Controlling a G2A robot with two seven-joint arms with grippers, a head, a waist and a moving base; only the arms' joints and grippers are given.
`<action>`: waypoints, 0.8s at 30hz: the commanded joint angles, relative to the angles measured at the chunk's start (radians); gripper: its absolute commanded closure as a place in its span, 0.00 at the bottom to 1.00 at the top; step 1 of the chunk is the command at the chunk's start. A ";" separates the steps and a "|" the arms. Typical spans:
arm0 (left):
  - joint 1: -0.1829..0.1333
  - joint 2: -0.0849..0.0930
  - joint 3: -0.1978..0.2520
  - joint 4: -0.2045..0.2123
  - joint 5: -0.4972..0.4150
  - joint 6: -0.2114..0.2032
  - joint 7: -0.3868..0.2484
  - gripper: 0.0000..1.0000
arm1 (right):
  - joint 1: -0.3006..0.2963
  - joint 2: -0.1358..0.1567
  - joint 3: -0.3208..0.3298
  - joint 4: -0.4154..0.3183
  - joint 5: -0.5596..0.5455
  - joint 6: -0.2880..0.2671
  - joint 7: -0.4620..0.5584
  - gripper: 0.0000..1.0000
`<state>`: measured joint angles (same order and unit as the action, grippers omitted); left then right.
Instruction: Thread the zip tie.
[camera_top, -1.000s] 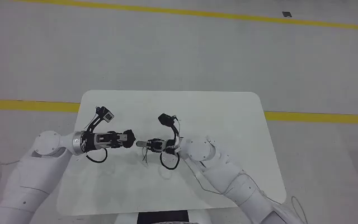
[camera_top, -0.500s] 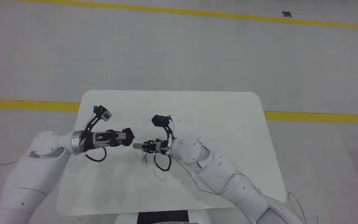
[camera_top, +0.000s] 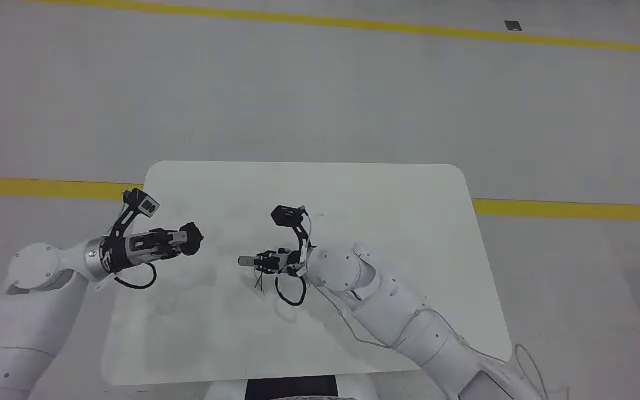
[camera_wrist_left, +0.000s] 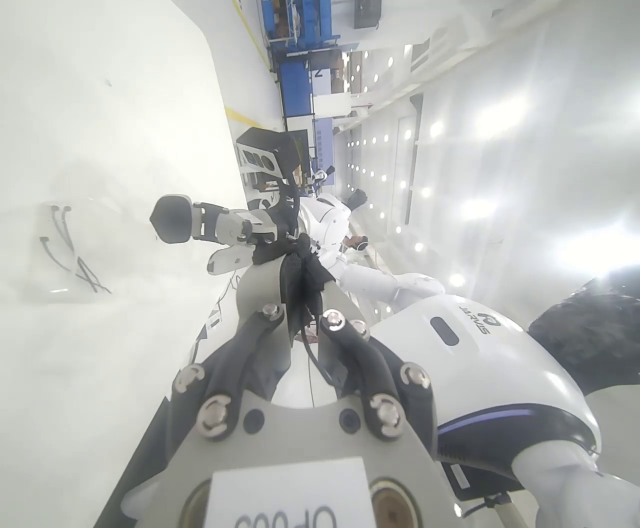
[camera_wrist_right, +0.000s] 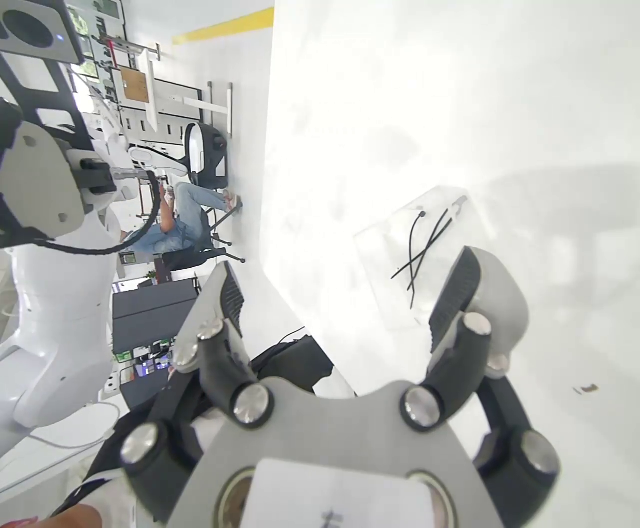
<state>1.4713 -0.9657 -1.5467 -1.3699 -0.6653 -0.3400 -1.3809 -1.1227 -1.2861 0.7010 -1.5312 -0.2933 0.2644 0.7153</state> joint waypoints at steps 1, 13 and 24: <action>0.013 0.002 -0.022 0.001 -0.002 0.000 -0.009 1.00 | 0.000 0.000 0.000 0.000 0.000 0.000 0.000 0.00; 0.023 0.005 -0.028 -0.013 0.004 0.000 -0.009 1.00 | 0.018 -0.011 -0.054 -0.053 -0.082 0.065 0.022 0.00; 0.023 0.005 -0.028 -0.013 0.004 0.000 -0.009 1.00 | 0.110 -0.107 -0.137 0.080 -0.251 0.076 0.191 0.00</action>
<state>1.4942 -0.9611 -1.5751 -1.3826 -0.6614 -0.3400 -1.3900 -1.0153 -1.3828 0.5629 -1.4674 -0.5343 0.3399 0.8987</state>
